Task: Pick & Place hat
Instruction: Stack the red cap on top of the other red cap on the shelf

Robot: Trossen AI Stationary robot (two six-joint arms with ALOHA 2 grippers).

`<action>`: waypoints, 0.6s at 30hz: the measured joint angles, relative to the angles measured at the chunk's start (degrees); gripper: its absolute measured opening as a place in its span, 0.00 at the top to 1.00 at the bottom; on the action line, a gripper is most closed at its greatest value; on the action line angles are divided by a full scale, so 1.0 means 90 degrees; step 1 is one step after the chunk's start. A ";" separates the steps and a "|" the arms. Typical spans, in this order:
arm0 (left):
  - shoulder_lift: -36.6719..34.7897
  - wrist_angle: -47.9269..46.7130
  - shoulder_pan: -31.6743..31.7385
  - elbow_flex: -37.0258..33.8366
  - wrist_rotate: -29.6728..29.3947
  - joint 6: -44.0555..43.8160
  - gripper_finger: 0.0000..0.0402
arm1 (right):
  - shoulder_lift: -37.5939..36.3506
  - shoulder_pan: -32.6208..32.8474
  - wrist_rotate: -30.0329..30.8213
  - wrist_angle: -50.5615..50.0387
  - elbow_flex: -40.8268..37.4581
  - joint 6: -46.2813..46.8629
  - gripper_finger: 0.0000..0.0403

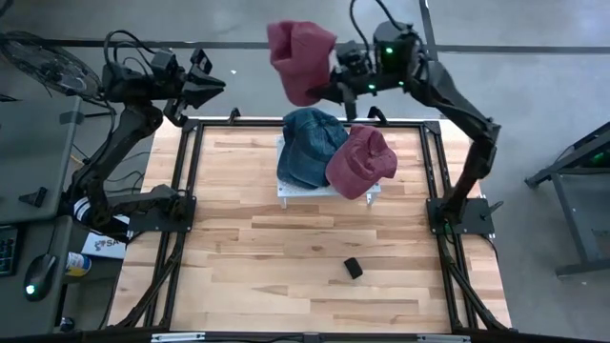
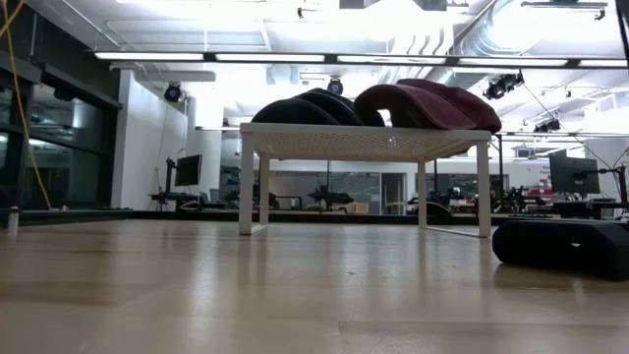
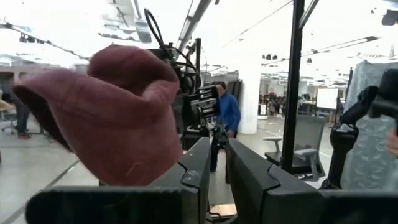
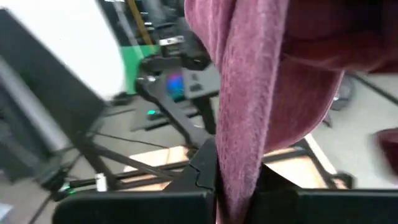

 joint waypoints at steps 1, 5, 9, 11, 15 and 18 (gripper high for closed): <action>-0.0010 0.0021 0.0000 0.0000 0.0003 0.0002 0.87 | -0.0101 0.0029 0.0215 -0.0169 0.0000 -0.0009 0.99; -0.0011 0.0014 0.0002 0.0000 0.0136 0.0000 0.87 | -0.0550 0.0204 0.1374 -0.1020 0.0000 -0.0015 0.99; -0.0010 0.0006 0.0000 0.0000 0.0313 -0.0001 0.87 | -0.1031 0.0585 0.2606 -0.1932 0.0006 -0.0011 0.99; -0.0010 0.0002 0.0000 0.0000 0.0364 -0.0002 0.87 | -0.1221 0.0842 0.3220 -0.2304 0.0012 0.0039 0.99; -0.0007 0.0001 0.0000 0.0000 0.0368 -0.0002 0.87 | -0.1451 0.1456 0.4385 -0.2984 0.0012 0.0442 0.99; -0.0007 -0.0002 0.0000 0.0000 0.0376 -0.0002 0.87 | -0.1472 0.1972 0.5125 -0.3454 0.0012 0.0802 0.99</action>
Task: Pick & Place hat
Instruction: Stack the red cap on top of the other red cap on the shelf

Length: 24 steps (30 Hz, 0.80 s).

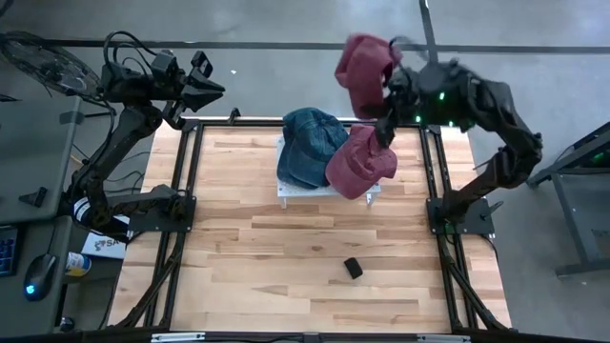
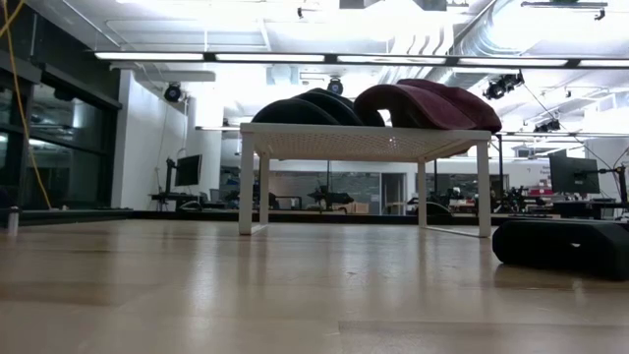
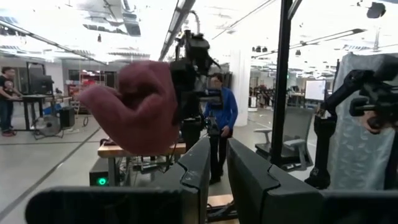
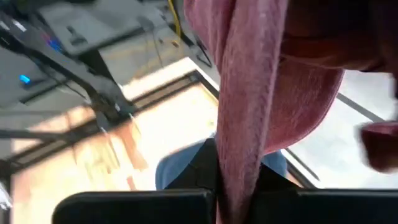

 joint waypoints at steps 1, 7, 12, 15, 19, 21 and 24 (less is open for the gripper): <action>0.0000 -0.0004 0.0000 0.0000 0.0002 0.0000 0.87 | 0.0006 0.0165 0.0258 -0.0182 0.0000 0.0142 0.99; 0.0002 -0.0124 0.0000 0.0000 0.0022 0.0002 0.87 | 0.0105 0.1060 0.1299 -0.0692 -0.0007 0.0913 0.99; 0.0007 -0.0302 0.0000 0.0000 0.0067 0.0002 0.87 | 0.0304 0.1688 0.1608 -0.0681 -0.0005 0.1429 0.99; 0.0007 -0.0330 0.0000 0.0000 0.0068 0.0004 0.87 | 0.0559 0.1974 0.1703 -0.0569 -0.0007 0.1639 0.99; 0.0007 -0.0333 0.0000 0.0000 0.0068 0.0002 0.87 | 0.0923 0.2157 0.1633 0.0103 -0.0007 0.1543 0.99; 0.0007 -0.0333 0.0000 0.0000 0.0068 -0.0005 0.87 | 0.1113 0.2178 0.1555 0.0573 -0.0007 0.1380 0.99; 0.0007 -0.0331 0.0000 0.0000 0.0070 -0.0055 0.87 | 0.1347 0.2150 0.1296 0.1207 -0.0010 0.1054 0.99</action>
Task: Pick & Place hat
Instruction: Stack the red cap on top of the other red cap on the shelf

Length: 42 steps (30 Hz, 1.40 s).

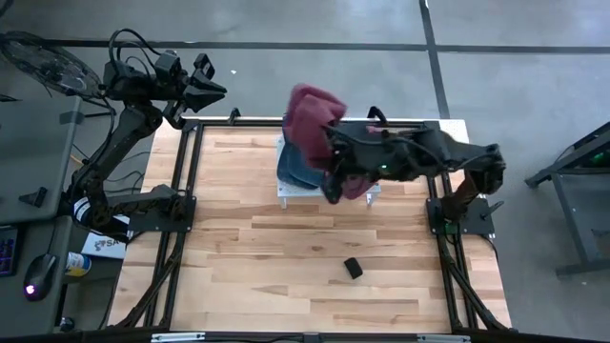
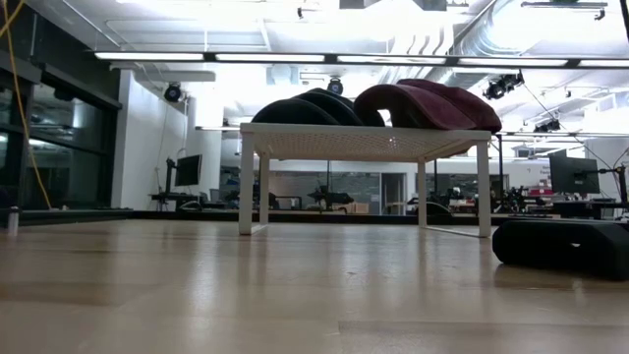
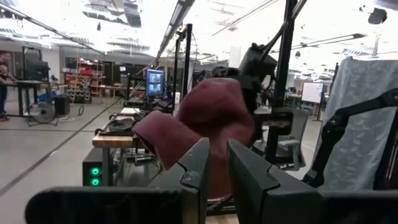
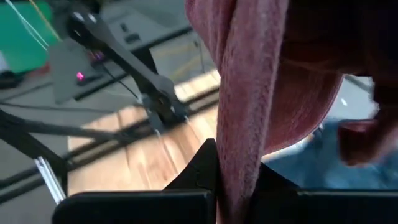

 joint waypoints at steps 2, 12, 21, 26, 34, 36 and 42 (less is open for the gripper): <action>0.0000 0.0001 0.0000 0.0000 0.0006 -0.0073 0.87 | 0.0119 -0.0029 -0.0061 0.0496 -0.0005 -0.0206 0.99; 0.0000 0.0002 0.0000 0.0000 0.0364 -0.0294 0.87 | 0.0912 -0.0470 -0.1396 0.2333 0.0003 -0.0748 0.99; -0.0142 0.0042 0.0000 0.0000 0.0611 -0.0297 0.87 | 0.1647 -0.0808 -0.2485 0.3476 0.0000 -0.0757 0.99; -0.0302 0.0045 0.0000 0.0000 0.0639 -0.0296 0.87 | 0.1924 -0.0961 -0.2909 0.4185 0.0000 -0.0815 0.99; -0.0578 0.0045 0.0000 0.0000 0.0809 -0.0288 0.87 | 0.2370 -0.1079 -0.2885 0.5002 0.0000 -0.0727 0.99; -0.0672 0.0042 0.0000 0.0000 0.0838 -0.0287 0.87 | 0.2470 -0.1097 -0.3001 0.5139 0.0000 -0.0666 0.99; -0.0982 0.0067 0.0000 0.0000 0.0824 -0.0270 0.87 | 0.2780 -0.1143 -0.3349 0.5852 0.0000 -0.0471 0.99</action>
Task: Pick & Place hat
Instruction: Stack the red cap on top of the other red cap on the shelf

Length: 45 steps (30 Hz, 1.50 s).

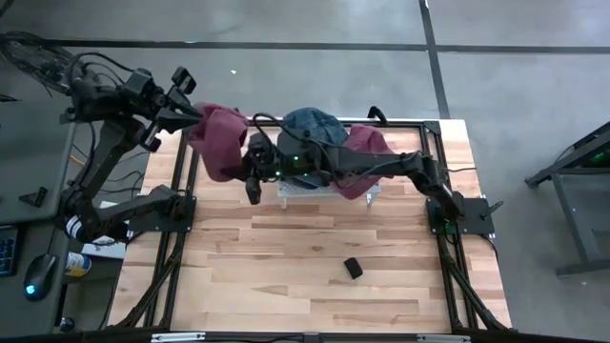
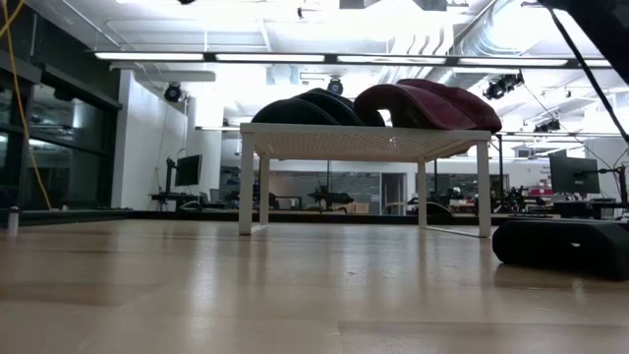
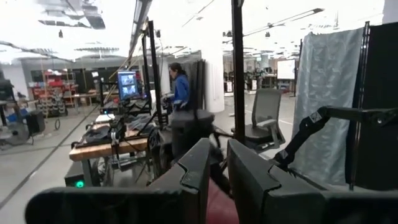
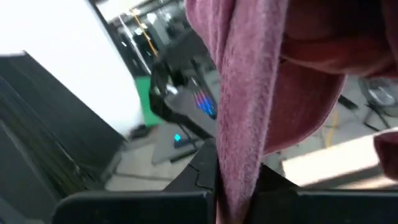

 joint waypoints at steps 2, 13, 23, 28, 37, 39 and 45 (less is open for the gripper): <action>-0.0100 -0.0002 0.0002 0.0000 -0.0042 -0.0002 0.87 | 0.0114 -0.0015 -0.0110 0.0414 0.0000 0.0090 0.99; -0.0481 -0.0018 0.0000 0.0000 -0.0093 -0.0024 0.87 | 0.0677 -0.0027 -0.0280 0.2343 0.0002 0.0154 0.99; -0.0693 -0.0007 0.0000 0.0000 -0.0185 -0.0024 0.87 | 0.1383 -0.0058 -0.0365 0.4373 0.0002 0.0751 0.99; -0.0754 -0.0016 0.0000 0.0000 -0.0184 -0.0027 0.87 | 0.1427 -0.0089 -0.0354 0.4738 -0.0005 0.0678 0.99; -0.0761 -0.0022 0.0000 0.0000 -0.0183 -0.0192 0.87 | 0.1294 -0.0299 0.0443 0.8246 -0.2441 0.1428 0.99; -0.0761 -0.0027 0.0000 0.0000 -0.0190 -0.0192 0.87 | 0.0989 -0.0366 0.0506 0.8291 -0.3021 0.1209 0.99; -0.0757 -0.0039 0.0000 0.0000 -0.0258 -0.0187 0.87 | -0.1049 -0.0389 0.0371 0.7385 -0.4048 0.0146 0.99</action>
